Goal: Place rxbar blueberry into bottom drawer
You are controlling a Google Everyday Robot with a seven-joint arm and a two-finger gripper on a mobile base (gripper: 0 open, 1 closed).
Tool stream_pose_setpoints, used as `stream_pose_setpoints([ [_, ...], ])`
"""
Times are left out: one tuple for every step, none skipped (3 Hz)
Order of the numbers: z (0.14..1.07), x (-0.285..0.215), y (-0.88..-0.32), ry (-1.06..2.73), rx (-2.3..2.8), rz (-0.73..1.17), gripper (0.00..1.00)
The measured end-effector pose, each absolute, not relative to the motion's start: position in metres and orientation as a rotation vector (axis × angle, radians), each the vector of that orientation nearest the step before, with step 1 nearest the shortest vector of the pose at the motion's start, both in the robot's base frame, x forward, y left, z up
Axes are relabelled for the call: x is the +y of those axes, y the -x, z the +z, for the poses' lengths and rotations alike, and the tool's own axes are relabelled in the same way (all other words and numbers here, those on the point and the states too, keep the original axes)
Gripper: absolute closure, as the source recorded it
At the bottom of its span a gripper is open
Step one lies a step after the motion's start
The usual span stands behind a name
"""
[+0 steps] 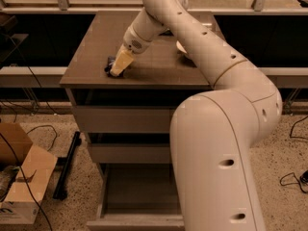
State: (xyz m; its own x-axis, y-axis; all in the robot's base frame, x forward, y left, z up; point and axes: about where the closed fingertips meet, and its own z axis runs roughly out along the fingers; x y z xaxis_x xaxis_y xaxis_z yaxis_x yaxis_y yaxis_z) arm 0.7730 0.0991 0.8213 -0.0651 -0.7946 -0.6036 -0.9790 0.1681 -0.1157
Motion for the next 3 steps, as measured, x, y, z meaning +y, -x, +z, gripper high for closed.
stream_pose_setpoints([
  [0.8224, 0.0992, -0.7730, 1.672, 1.906, 0.441, 0.04],
  [0.8222, 0.0993, -0.7730, 1.672, 1.906, 0.441, 0.00],
  [0.8222, 0.0993, -0.7730, 1.672, 1.906, 0.441, 0.00],
])
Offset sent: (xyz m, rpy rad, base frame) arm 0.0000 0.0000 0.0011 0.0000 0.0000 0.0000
